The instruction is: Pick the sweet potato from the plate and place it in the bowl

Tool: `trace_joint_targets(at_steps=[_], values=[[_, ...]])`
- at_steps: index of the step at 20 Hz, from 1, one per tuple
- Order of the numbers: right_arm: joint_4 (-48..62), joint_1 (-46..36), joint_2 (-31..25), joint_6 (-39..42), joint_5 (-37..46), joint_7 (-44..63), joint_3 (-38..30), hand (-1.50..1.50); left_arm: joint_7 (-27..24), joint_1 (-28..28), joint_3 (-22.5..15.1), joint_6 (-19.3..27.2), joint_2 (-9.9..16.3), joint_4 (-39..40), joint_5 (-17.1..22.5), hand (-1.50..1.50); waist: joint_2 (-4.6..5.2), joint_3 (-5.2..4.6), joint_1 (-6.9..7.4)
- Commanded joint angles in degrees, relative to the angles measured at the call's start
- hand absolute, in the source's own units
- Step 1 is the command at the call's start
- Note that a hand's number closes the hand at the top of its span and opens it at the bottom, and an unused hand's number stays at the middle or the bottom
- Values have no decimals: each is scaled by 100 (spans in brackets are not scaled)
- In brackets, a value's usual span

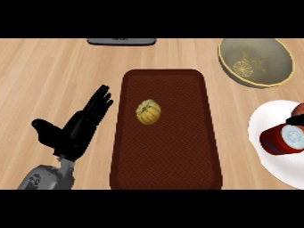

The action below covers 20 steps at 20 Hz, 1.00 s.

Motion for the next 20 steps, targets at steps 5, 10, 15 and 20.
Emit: trace_joint_targets(at_steps=[5,10,15,20], values=[[310,-143,463,404,79,812,163,-150,-189,122,146,-130,-140,191,-121,0,-3,7,-70],[1351,-520,709,488,422,58,5,-150,-62,-99,255,-285,-220,389,-243,0,8,10,-54],[867,-131,903,521,682,259,-115,-150,55,192,304,-329,-301,65,-378,0,-13,9,-95],[1003,-355,1041,624,936,344,-306,-150,291,320,467,-319,-312,-267,-413,0,-17,9,-89]])
